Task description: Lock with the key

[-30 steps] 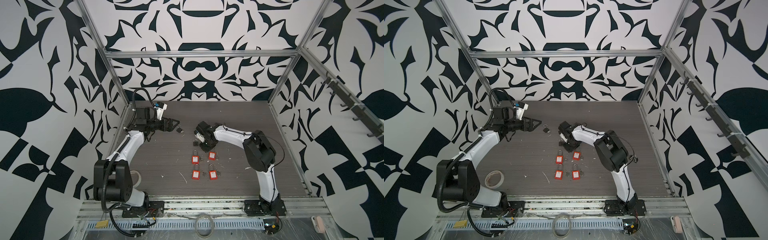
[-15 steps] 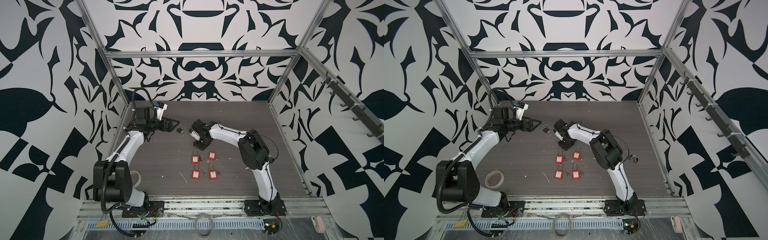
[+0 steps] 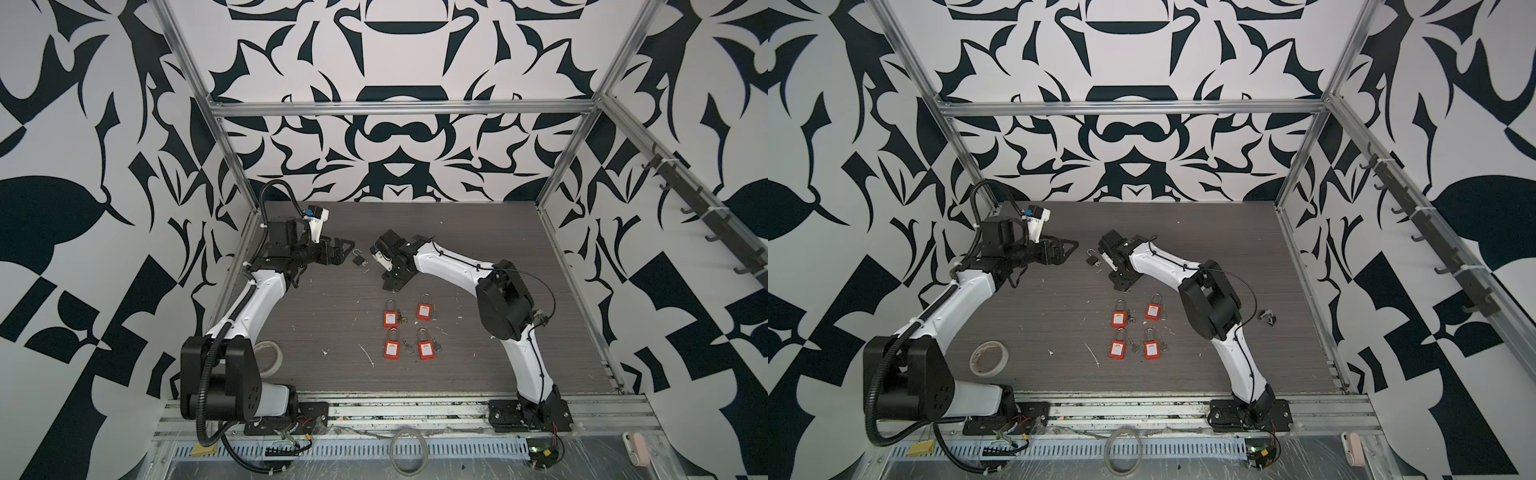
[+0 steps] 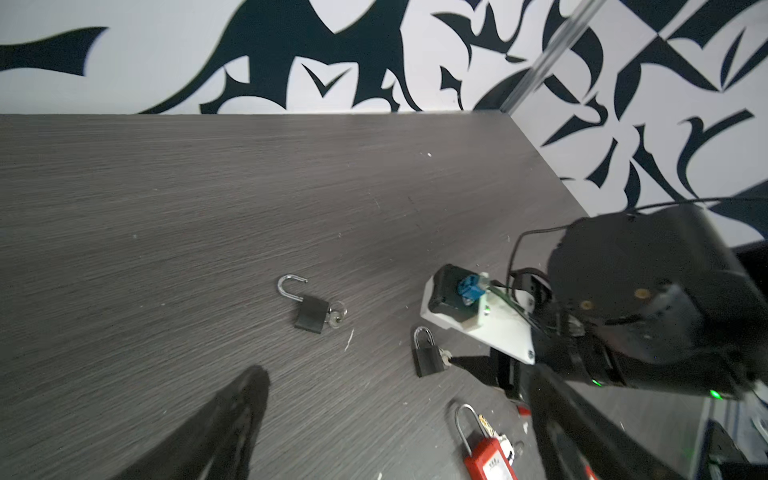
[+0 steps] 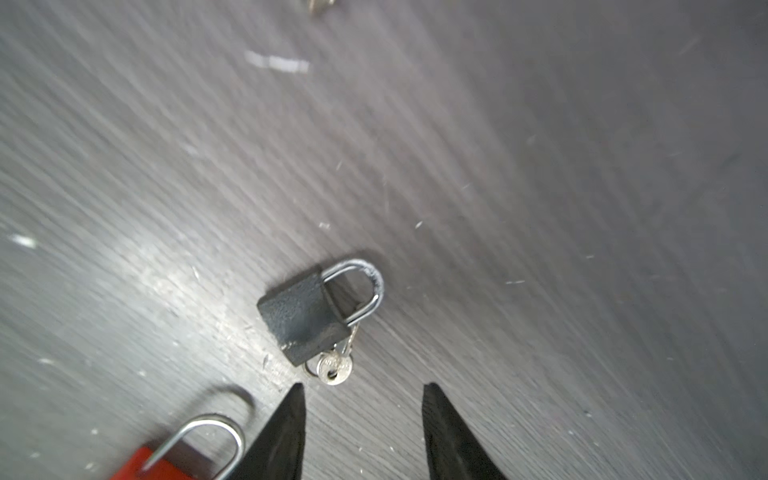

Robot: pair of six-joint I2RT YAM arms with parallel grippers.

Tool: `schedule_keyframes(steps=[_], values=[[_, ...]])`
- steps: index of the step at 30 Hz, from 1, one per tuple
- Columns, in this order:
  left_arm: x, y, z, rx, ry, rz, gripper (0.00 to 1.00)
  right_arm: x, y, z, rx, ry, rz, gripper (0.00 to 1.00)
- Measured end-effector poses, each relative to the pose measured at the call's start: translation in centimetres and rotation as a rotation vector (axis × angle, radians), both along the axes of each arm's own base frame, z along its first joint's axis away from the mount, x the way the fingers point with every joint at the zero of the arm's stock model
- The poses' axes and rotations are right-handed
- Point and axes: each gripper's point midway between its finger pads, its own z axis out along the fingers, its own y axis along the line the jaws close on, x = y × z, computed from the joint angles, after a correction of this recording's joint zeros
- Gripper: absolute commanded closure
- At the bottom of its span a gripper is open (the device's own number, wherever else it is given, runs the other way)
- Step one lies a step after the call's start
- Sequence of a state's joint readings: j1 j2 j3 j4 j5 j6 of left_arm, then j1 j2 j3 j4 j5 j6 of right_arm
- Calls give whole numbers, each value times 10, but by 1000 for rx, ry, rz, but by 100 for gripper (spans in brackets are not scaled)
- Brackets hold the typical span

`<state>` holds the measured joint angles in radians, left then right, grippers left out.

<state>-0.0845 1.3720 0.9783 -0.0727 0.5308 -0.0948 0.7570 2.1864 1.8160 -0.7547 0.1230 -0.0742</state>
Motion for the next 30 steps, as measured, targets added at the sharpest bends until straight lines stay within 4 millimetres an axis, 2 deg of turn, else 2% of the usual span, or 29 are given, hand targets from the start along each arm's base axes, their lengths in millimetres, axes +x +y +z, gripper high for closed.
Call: schedule_keyframes(steps=[3, 7, 12, 14, 17, 20, 26, 30], values=[[2, 8, -1, -8, 2, 69, 1, 13, 11, 13, 33, -51, 15, 46], [11, 25, 1, -3, 58, 208, 1, 35, 37, 23, 100, -114, 44, 43], [22, 37, 34, 20, 28, 282, 1, 60, 68, 12, 161, -156, 69, 40], [24, 39, 40, 26, 15, 295, 1, 66, 77, 2, 172, -156, 76, 39], [23, 41, 33, 37, 42, 304, 1, 71, 87, -15, 184, -143, 85, 37], [23, 41, 23, 38, 77, 310, 1, 74, 95, -29, 200, -129, 92, 30], [21, 41, 15, 26, 125, 318, 1, 83, 110, -26, 258, -143, 86, 31], [20, 41, 14, 25, 132, 320, 1, 88, 117, -30, 285, -138, 68, 35]])
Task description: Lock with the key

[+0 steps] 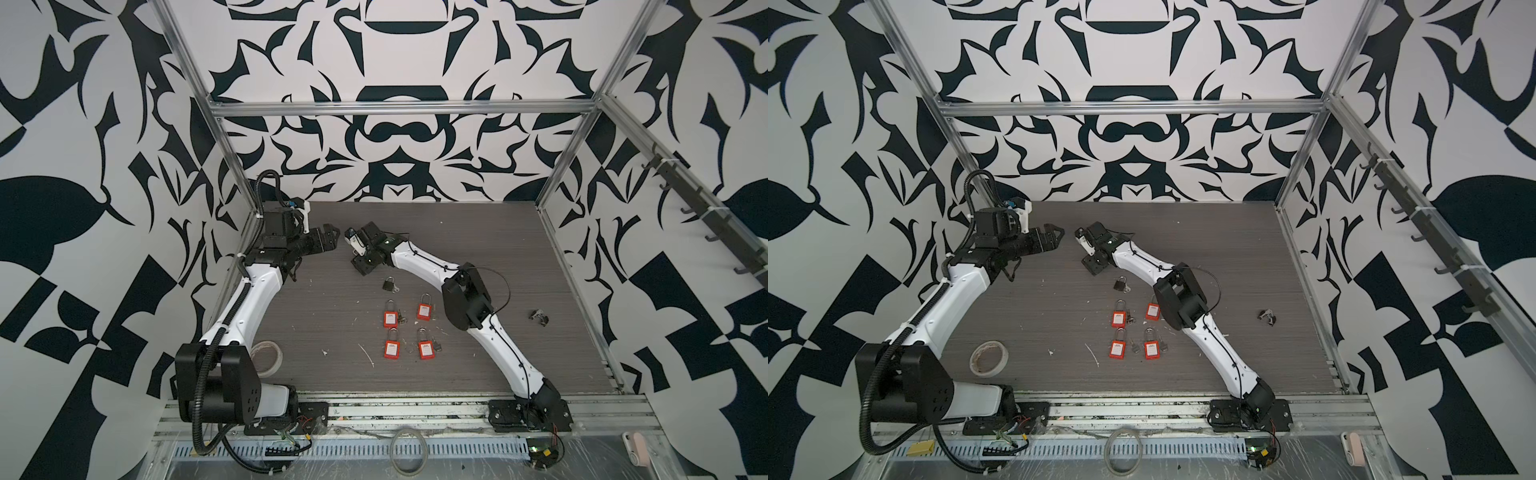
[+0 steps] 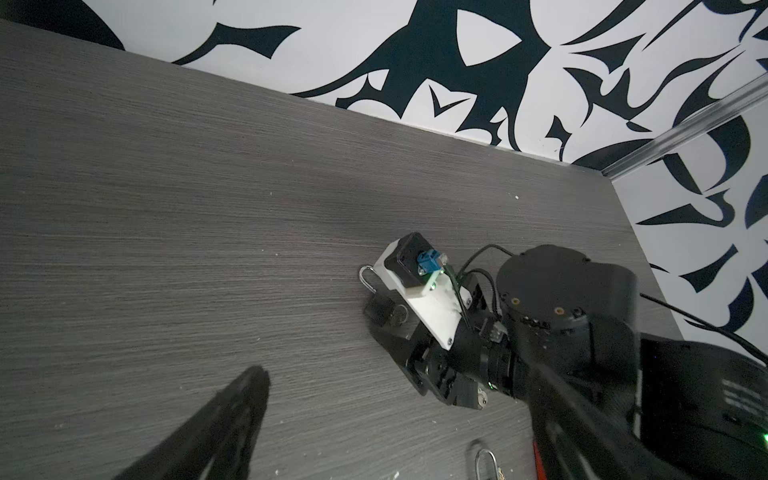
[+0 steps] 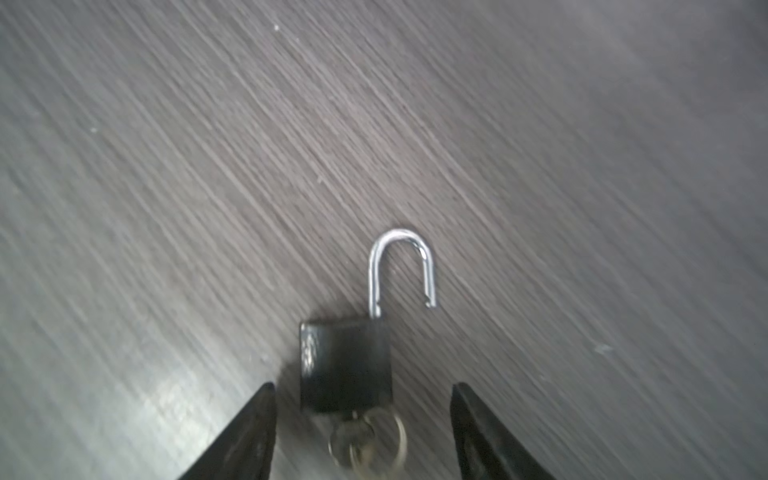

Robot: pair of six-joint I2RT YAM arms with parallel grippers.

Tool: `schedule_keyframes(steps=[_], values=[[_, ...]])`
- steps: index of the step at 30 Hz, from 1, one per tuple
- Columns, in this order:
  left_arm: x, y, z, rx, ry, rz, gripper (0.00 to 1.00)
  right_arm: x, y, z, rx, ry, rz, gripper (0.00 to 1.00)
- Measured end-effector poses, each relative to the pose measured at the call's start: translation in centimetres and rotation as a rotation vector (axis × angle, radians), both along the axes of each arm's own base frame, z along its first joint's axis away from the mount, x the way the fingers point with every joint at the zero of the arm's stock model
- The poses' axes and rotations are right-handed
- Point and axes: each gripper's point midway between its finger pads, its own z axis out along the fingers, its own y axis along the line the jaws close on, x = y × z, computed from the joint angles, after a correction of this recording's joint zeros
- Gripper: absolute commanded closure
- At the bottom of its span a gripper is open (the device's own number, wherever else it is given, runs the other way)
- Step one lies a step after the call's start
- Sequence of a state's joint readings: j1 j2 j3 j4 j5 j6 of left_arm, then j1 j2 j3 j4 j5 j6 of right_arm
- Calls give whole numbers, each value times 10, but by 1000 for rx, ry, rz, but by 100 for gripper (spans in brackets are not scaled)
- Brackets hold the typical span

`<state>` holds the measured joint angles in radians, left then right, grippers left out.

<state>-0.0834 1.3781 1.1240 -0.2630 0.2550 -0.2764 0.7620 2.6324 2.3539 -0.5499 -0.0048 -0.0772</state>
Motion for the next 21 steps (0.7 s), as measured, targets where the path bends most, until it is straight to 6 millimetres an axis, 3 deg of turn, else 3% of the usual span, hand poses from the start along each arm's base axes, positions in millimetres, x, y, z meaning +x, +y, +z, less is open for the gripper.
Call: schedule_keyframes(steps=[12, 17, 21], values=[[1, -1, 9, -12, -8, 2, 1, 6, 9, -1, 42, 2, -26, 67], [1, -2, 9, -19, -5, -1, 1, 2, 5, 0, 32, -9, -7, 74], [0, -3, 12, -21, 5, -7, 1, -14, -5, 1, 13, 0, 34, 76]])
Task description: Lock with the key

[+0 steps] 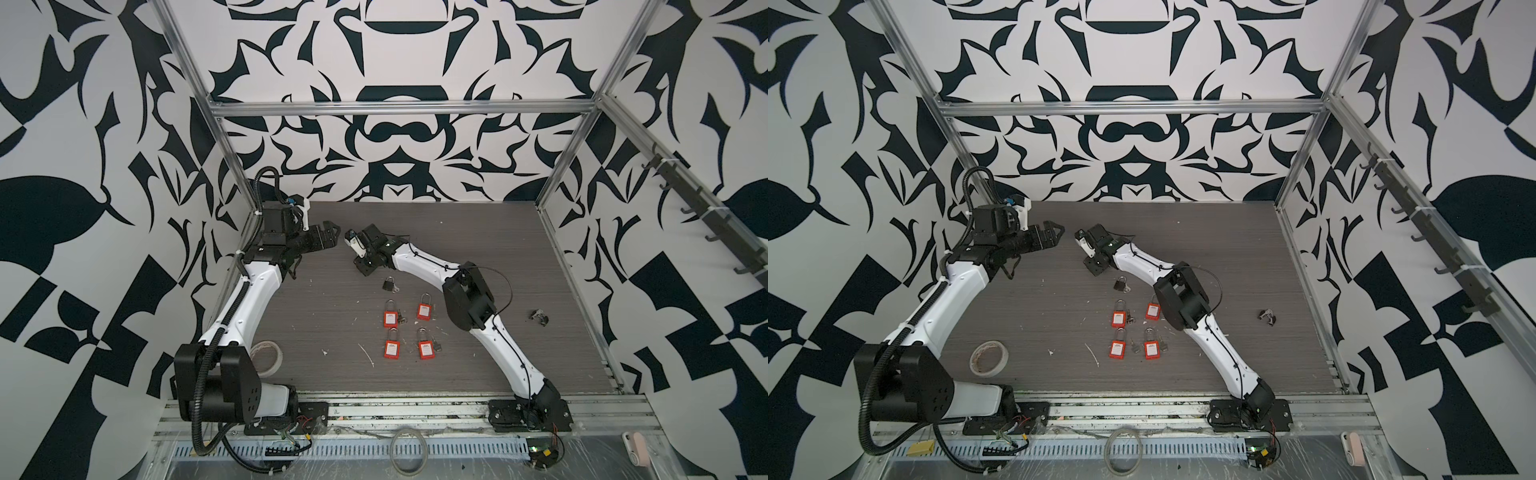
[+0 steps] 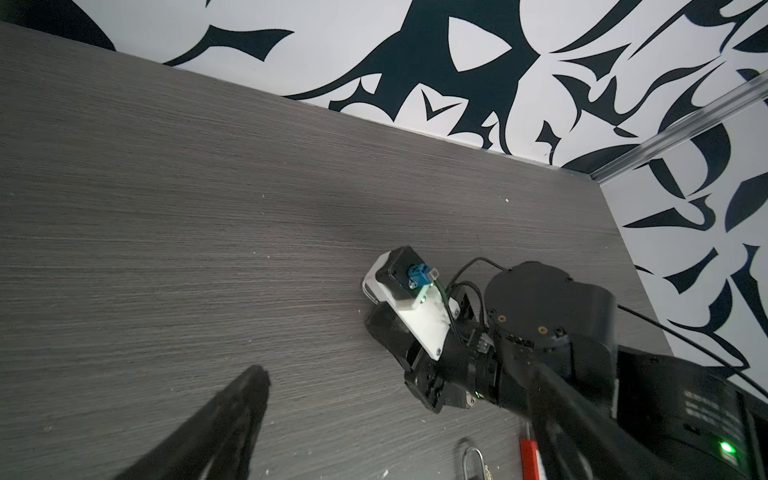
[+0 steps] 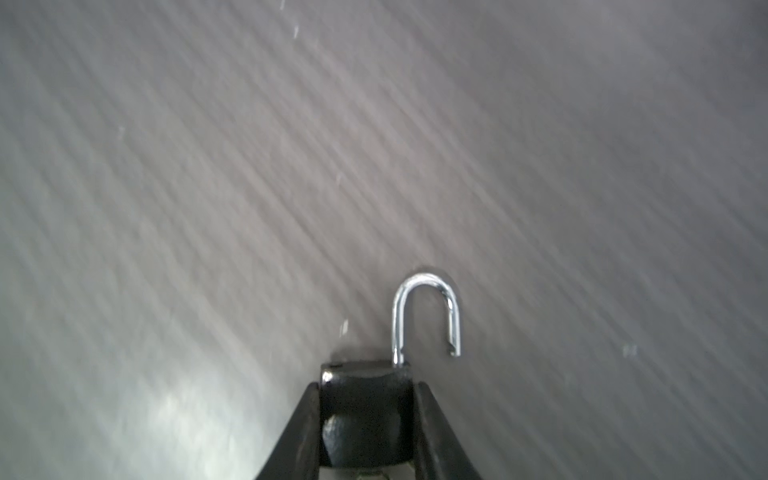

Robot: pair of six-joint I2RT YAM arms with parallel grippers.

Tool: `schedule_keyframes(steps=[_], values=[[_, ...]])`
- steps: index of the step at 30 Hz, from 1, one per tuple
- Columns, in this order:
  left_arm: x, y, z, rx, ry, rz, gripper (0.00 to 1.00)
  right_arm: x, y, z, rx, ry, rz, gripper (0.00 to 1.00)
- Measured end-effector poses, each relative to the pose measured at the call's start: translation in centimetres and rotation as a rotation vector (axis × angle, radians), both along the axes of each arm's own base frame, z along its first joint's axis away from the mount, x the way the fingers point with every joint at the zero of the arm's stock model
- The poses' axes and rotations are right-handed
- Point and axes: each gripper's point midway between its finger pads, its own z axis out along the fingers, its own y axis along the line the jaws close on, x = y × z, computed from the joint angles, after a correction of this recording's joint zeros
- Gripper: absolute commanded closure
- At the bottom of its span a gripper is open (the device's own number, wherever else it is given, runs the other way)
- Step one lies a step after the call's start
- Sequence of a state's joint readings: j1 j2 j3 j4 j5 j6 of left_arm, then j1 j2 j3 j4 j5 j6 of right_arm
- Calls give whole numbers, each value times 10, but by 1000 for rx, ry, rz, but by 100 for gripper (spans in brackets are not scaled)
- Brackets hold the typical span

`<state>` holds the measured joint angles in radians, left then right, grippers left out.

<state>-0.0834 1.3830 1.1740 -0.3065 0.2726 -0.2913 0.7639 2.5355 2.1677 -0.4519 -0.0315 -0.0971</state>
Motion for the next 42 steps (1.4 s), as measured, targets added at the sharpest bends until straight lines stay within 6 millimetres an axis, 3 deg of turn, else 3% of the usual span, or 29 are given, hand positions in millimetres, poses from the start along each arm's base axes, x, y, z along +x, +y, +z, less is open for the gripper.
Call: schedule_keyframes(steps=[5, 11, 16, 19, 22, 24, 29, 34, 42], values=[[-3, -1, 10, 14, -27, -17, 1, -21, -7, 18, 18, -34, 119, 79], [-13, -3, 19, 45, -88, -60, 0, -36, -10, 81, 155, -113, 263, 80], [-17, -16, 23, 36, -144, -161, 9, -59, -43, 135, 279, -182, 380, 81], [-24, -29, 15, 21, -181, -256, 21, -66, -62, 158, 289, -225, 436, 82], [-38, -45, 4, 23, -237, -396, 21, -75, -75, 176, 308, -260, 480, 82], [-50, -57, 3, 41, -289, -494, 24, -87, -84, 182, 318, -256, 503, 83], [-77, -94, 23, 148, -526, -751, 32, -107, -99, 193, 301, -262, 545, 83], [-102, -135, 18, 318, -719, -982, 37, -127, -110, 205, 291, -255, 574, 83], [-90, -151, 8, 479, -855, -1092, 42, -153, -119, 219, 320, -225, 603, 83]])
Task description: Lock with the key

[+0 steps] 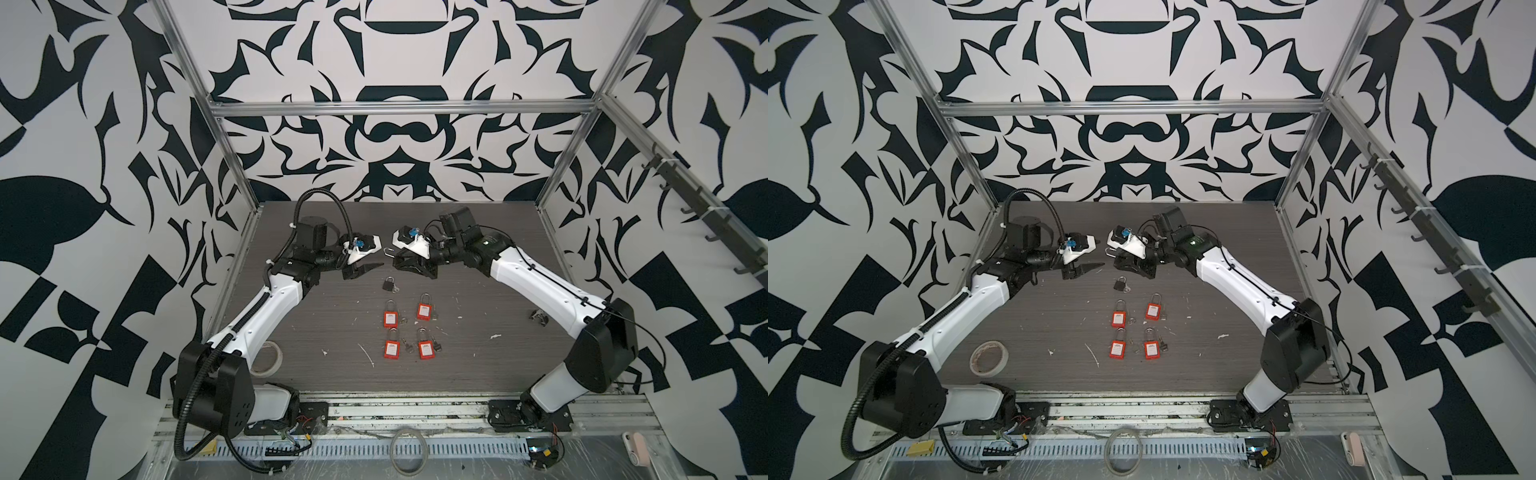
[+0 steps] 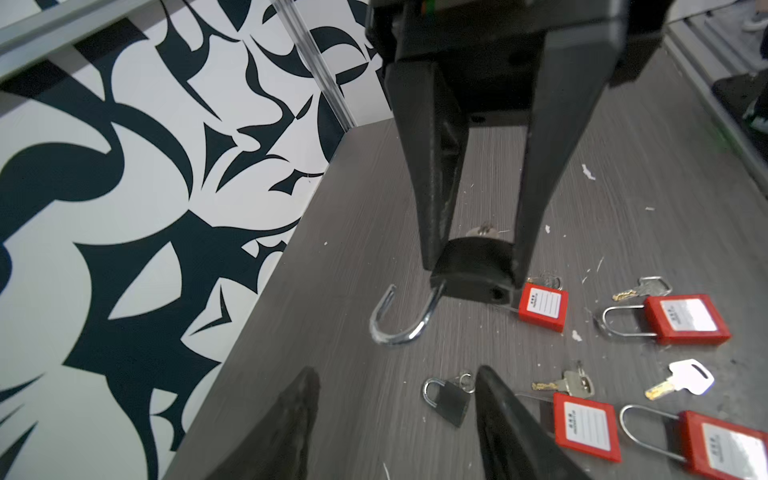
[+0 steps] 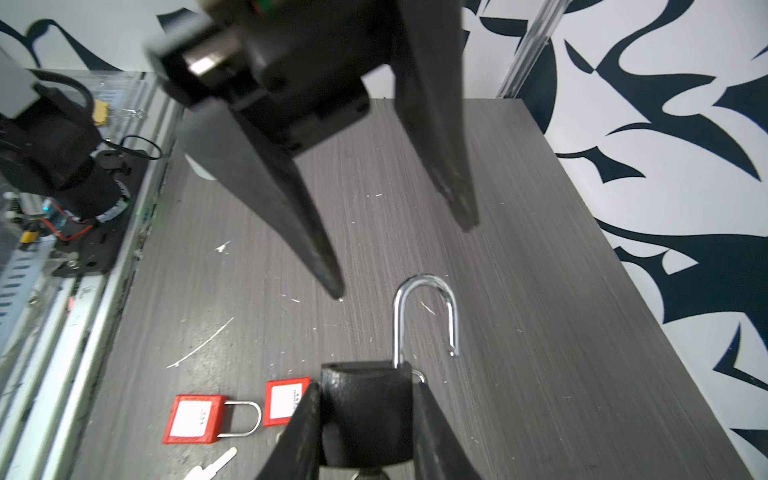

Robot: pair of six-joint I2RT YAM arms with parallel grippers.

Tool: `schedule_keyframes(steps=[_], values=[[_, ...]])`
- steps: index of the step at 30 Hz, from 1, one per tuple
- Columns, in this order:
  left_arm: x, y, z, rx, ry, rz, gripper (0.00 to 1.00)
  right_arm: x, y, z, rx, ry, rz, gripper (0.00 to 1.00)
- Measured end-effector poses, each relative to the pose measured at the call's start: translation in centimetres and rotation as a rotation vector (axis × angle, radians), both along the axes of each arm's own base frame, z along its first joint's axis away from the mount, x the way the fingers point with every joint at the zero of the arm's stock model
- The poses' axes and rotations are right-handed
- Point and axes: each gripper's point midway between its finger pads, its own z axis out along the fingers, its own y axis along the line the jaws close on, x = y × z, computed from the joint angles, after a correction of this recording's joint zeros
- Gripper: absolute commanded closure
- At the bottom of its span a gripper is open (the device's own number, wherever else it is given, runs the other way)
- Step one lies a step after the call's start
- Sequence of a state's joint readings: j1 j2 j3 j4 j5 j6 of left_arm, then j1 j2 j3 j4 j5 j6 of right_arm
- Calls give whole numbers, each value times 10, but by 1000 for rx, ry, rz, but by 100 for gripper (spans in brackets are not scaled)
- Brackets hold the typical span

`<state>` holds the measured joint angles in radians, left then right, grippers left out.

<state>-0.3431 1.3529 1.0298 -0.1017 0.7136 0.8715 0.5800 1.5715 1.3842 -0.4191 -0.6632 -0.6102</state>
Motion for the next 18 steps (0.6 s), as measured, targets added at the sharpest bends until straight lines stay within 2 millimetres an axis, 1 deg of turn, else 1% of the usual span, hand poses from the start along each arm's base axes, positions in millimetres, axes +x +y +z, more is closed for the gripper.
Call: schedule_keyframes(steps=[3, 9, 13, 18], values=[[-2, -5, -2, 26, -54, -34, 45, -10, -3, 0, 7, 24, 11, 83], [-9, -15, -1, 52, -128, -89, 49, -21, -7, -6, 1, 76, 16, 84], [-13, -21, -1, 58, -150, -115, 51, -24, -8, -7, -1, 94, 19, 84], [-16, -25, -2, 68, -168, -137, 59, -26, -9, -8, -1, 105, 21, 84]])
